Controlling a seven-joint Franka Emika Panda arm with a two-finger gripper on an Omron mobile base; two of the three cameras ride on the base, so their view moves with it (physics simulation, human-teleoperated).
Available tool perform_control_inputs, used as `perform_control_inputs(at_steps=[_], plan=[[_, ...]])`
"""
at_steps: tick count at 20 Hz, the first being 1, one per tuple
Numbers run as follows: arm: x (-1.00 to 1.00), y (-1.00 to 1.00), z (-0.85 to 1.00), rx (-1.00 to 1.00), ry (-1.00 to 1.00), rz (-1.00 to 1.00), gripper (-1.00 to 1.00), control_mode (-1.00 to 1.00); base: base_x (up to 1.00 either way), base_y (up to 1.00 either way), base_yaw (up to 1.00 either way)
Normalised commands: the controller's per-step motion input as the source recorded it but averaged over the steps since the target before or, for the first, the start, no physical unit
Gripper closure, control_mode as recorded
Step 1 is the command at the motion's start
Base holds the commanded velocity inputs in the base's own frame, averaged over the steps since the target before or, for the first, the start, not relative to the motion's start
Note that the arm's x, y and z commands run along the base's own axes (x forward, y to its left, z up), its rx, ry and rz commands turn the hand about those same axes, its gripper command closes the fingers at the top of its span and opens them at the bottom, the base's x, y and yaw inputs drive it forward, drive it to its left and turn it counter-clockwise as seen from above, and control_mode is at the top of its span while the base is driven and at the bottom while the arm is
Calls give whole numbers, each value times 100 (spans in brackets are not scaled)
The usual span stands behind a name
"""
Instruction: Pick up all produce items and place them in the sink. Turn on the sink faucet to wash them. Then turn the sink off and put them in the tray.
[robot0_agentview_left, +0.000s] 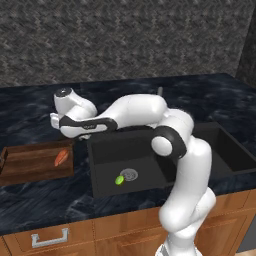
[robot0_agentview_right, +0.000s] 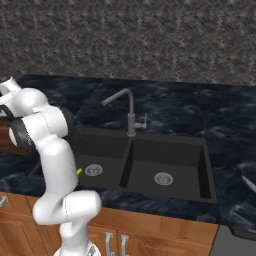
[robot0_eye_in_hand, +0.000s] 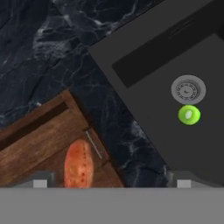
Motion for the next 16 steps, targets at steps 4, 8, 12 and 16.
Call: perform_control_inputs(at_steps=[4,8,12,16], plan=[[-2,-88,6,12,0,0,-100,-100,0,0,0],[-6,-91,-5,9,0,0,-100,-100,0,0,0],[-11,-81,-21,1,0,0,-100,-100,0,0,0],[-9,-73,-18,0,2,0,-100,-100,0,0,0]])
